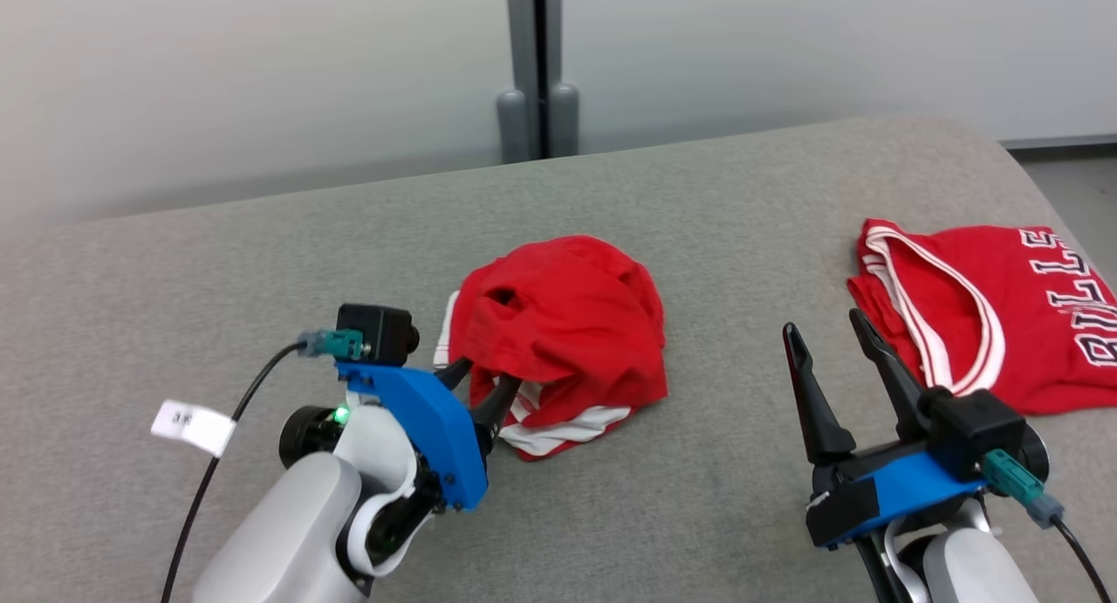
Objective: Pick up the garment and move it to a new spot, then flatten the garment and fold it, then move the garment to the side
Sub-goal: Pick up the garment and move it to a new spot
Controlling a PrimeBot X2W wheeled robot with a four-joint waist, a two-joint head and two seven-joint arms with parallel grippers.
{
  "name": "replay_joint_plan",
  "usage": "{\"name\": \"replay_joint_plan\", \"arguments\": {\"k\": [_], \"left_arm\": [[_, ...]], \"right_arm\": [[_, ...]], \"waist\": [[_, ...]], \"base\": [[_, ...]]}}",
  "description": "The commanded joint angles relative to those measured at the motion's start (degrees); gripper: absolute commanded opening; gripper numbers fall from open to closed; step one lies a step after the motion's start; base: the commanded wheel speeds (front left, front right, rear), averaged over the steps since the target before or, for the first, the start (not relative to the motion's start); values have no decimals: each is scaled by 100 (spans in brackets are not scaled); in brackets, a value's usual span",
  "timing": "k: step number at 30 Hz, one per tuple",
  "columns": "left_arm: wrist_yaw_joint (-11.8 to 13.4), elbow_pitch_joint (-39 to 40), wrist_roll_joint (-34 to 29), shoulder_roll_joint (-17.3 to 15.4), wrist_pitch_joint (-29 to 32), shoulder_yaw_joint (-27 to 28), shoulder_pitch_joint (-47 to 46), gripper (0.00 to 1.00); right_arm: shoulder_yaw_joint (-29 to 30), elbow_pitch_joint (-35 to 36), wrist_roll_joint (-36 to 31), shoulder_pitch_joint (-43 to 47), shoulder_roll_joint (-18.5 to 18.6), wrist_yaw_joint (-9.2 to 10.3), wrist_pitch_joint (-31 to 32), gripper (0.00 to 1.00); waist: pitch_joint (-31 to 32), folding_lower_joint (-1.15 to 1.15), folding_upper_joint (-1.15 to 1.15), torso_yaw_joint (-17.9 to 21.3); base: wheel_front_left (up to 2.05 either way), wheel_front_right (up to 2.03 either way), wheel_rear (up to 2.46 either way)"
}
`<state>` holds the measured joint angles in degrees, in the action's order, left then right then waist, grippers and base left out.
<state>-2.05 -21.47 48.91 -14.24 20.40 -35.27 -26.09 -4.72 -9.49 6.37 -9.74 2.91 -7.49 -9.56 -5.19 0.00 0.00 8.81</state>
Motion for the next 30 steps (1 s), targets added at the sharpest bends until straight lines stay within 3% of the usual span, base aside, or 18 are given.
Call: {"name": "replay_joint_plan", "arguments": {"k": [1,7,20,30], "left_arm": [[-5,155,27,-74,-118,49,179,100],[101,713,-59,-350,-821,300,783,100],[404,1087,-501,-582,-3306,1230,1853,100],[760,1204,-1356,-546,-3559,1930,2551,100]], "right_arm": [[48,66,-5,143,-1,-1,42,100],[179,218,-31,353,2,-1,162,100],[383,345,43,710,1,-2,281,100],[463,208,70,946,0,-1,332,100]], "waist": [[41,0,0,-129],[171,0,0,-425],[385,0,0,-681],[532,0,0,-719]], "base": [[0,0,0],[0,0,0],[0,0,0],[0,0,0]]}}
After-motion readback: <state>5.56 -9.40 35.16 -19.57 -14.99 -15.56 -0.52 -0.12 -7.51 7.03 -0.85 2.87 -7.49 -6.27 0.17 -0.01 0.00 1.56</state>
